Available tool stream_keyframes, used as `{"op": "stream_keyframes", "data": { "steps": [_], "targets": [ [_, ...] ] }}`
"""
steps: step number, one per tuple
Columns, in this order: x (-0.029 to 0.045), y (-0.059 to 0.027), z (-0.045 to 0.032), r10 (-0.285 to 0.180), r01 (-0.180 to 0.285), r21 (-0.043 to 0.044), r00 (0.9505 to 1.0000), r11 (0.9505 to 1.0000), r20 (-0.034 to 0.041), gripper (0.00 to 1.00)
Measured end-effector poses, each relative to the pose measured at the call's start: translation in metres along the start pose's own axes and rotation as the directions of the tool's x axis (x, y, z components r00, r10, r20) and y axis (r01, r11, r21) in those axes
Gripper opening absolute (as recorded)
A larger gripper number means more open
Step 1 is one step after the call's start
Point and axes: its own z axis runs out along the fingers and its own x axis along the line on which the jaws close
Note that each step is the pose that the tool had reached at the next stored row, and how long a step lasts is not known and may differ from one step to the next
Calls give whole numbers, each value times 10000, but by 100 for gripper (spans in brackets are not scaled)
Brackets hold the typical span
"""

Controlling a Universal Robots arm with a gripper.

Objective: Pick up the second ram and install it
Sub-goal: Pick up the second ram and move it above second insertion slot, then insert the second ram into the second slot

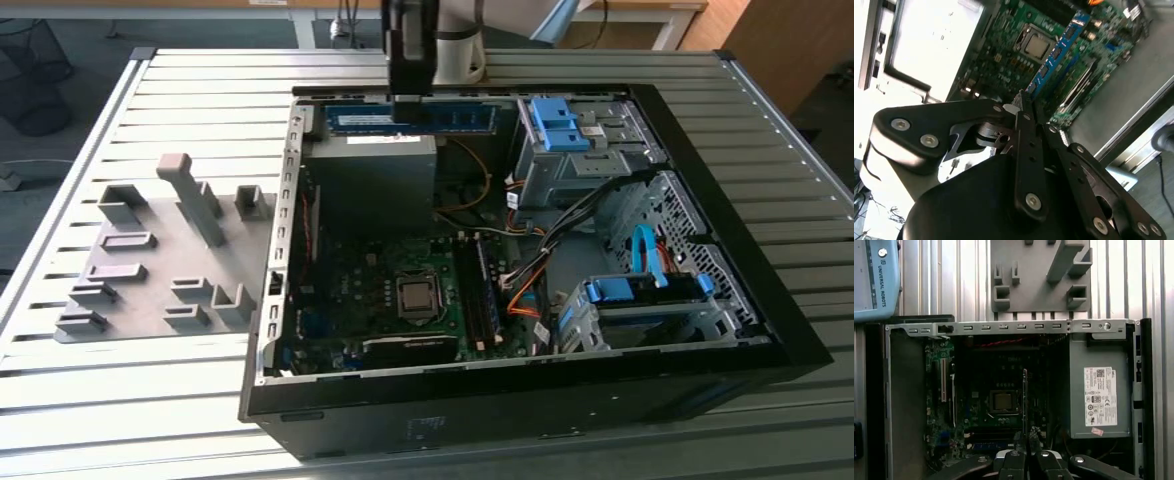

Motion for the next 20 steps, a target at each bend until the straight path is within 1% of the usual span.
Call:
{"op": "stream_keyframes", "data": {
  "steps": [8, 11, 13, 20],
  "targets": [
    [-11, -360, -5, 0, 0, 0, 10000, 10000, 1, 14],
    [-15, -479, -7, 0, 0, 1, 10000, 10000, 1, 14],
    [-15, -498, -7, 0, 0, 0, 10000, 10000, 1, 14],
    [-16, -504, -7, 0, 0, 0, 10000, 10000, 1, 14]
  ]
}}
